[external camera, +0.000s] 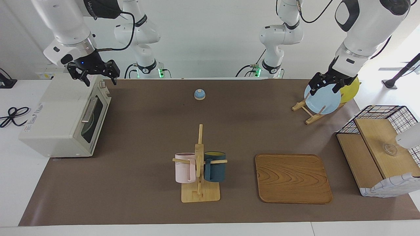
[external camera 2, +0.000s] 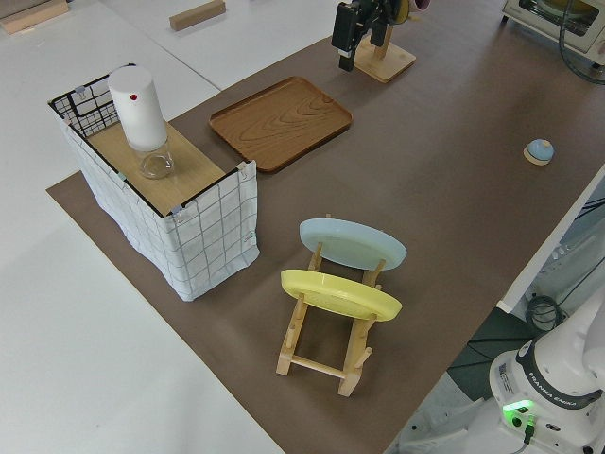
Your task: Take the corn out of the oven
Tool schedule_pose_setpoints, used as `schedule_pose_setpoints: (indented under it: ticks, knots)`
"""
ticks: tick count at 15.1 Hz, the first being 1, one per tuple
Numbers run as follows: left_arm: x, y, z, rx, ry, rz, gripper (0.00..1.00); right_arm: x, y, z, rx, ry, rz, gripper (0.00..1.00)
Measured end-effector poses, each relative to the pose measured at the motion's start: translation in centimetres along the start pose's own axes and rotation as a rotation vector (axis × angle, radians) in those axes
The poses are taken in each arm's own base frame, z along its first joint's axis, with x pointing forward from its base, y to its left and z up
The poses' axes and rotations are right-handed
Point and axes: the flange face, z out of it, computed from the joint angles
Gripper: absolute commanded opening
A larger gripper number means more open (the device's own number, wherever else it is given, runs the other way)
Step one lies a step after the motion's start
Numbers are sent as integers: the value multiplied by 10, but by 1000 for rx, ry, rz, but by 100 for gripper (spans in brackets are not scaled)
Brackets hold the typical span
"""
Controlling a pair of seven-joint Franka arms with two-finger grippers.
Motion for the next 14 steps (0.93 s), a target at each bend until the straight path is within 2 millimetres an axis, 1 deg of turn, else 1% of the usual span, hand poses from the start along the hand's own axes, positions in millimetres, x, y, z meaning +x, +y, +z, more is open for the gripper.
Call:
schedule_pose_setpoints:
  ticks: [7, 8, 9, 10, 11, 12, 14]
  knots:
    - [0, 0, 0, 0, 0, 0, 100, -1, 1, -2, 0, 5, 3, 100]
    - [0, 0, 0, 0, 0, 0, 100, -2, 4, -2, 0, 6, 9, 95]
    - [0, 0, 0, 0, 0, 0, 100, -3, 10, -2, 1, 6, 20, 58]
    - [0, 0, 0, 0, 0, 0, 100, -3, 16, 0, 2, 9, 32, 22]
    - [0, 0, 0, 0, 0, 0, 100, -2, 22, 3, 1, 19, 41, 0]
    - [0, 0, 0, 0, 0, 0, 100, -2, 27, 10, 2, 23, 51, 0]
    - [0, 0, 0, 0, 0, 0, 100, -8, 42, 29, 6, 13, 34, 0]
